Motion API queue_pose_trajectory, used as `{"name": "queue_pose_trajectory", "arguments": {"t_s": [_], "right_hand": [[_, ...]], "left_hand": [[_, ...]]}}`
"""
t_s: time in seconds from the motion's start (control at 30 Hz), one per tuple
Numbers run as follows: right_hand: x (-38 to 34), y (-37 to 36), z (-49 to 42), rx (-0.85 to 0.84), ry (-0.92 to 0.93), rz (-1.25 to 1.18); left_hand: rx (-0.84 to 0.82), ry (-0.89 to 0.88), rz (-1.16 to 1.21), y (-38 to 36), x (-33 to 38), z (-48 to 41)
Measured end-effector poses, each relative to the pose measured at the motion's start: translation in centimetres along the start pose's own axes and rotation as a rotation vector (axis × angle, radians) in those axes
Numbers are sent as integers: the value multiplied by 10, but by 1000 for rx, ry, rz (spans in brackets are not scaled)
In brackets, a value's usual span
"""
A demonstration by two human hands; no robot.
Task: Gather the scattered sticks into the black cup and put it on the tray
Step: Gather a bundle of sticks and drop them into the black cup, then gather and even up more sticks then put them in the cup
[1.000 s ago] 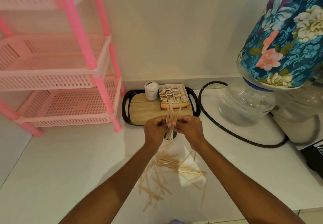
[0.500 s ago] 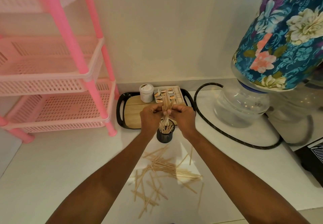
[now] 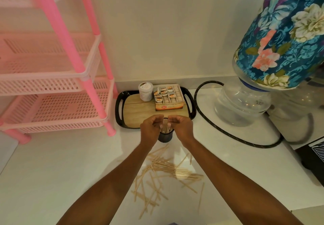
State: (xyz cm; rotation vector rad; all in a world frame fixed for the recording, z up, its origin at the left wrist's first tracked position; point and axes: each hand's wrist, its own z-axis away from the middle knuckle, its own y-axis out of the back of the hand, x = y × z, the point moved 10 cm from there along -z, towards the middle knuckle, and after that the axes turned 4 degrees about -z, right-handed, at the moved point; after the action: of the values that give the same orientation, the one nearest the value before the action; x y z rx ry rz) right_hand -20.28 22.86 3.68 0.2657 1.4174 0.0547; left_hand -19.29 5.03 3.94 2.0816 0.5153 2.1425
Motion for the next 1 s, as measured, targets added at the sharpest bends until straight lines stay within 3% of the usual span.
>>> {"name": "queue_pose_trajectory", "arguments": {"t_s": [0.2, 0.33, 0.43, 0.57, 0.7, 0.77, 0.83, 1.0], "right_hand": [[3, 23, 3, 96, -13, -28], [23, 39, 13, 64, -67, 56], [44, 41, 26, -83, -115, 290], [84, 21, 58, -534, -133, 795], [133, 13, 99, -916, -30, 1261], [148, 14, 113, -968, 52, 1412], [152, 14, 120, -915, 172, 1510], [150, 14, 122, -869, 272, 1551]], "left_hand": [[50, -6, 11, 19, -7, 8], [52, 49, -87, 37, -32, 25], [-199, 67, -302, 30, -59, 41], [-731, 42, -918, 7, -114, 88], [-979, -72, -1102, -2, -149, 144], [-992, -149, -1134, -5, -159, 164], [-948, -211, -1177, -7, -162, 170], [-881, -217, -1191, -12, -154, 152]]}}
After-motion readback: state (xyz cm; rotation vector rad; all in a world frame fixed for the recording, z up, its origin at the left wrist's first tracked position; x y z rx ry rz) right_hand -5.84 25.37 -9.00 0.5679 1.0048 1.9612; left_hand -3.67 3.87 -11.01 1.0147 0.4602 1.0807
